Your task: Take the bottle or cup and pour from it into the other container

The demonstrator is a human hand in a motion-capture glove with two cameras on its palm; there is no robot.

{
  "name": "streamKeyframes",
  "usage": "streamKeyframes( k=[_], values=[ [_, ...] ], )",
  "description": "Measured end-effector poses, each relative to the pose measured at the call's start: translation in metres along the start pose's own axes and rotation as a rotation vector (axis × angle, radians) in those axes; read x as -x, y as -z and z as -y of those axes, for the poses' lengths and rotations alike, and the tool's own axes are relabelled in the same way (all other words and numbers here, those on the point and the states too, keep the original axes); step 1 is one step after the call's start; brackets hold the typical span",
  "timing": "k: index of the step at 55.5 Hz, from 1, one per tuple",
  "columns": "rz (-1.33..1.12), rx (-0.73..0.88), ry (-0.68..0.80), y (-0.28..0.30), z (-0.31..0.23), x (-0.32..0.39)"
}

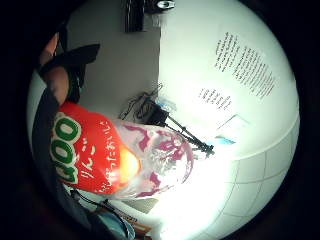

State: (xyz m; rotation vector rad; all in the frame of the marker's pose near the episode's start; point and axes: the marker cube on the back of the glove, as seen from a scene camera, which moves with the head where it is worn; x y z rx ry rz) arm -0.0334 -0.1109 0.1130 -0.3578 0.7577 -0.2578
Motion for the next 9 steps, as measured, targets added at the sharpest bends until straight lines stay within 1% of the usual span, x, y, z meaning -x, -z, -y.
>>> streamKeyframes(
  k=[9],
  values=[
    [0.018, -0.014, 0.014, 0.0025, -0.0017, -0.0016]
  ],
)
